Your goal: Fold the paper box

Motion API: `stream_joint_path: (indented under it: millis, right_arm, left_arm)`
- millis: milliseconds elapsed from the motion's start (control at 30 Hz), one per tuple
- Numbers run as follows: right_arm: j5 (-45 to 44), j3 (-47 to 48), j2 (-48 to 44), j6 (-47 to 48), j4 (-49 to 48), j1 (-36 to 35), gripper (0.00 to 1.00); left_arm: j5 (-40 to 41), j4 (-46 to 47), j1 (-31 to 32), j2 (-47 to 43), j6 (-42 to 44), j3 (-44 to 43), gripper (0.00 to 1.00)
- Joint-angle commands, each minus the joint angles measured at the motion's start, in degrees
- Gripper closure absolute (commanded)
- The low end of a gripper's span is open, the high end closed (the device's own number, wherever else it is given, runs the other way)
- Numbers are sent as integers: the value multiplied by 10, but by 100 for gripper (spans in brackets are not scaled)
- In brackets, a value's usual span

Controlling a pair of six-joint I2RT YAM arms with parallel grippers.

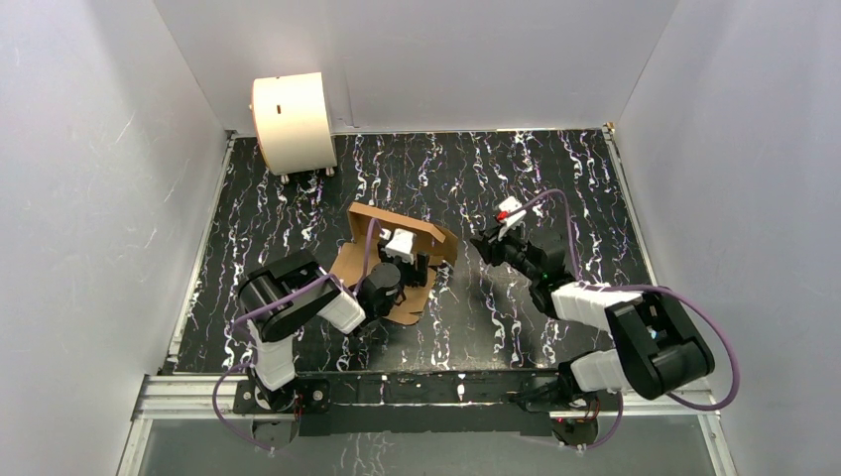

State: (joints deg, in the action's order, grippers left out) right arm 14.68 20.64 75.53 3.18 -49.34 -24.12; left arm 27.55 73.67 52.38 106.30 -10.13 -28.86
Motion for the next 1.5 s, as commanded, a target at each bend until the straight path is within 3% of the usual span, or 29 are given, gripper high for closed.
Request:
stream_joint_path:
  millis: [0,367,767,967,1167,1467]
  right_arm:
    - [13,43,34,0,26,0,60]
    - [85,74,121,-12,-9,1,57]
    - [109,87,168,-16,-51,0,53]
    - [126,91,183,-13,-57,0,52]
    - [144,93,194,-12,-61,1,52]
    - [179,96,207,-7,-66,1,52]
  left_arm:
    - [-36,17,-5,-38,-15,17,39]
    - [-115,-16,-5,-35,60,12,21]
    - [-115,-30,-5,26,85,-36,18]
    - [-84,-33,-5,41,90,-49,18]
    - [-73,-31,-8,46,78,-53,26]
    - [-112,-30,-34,44,10,-43,34]
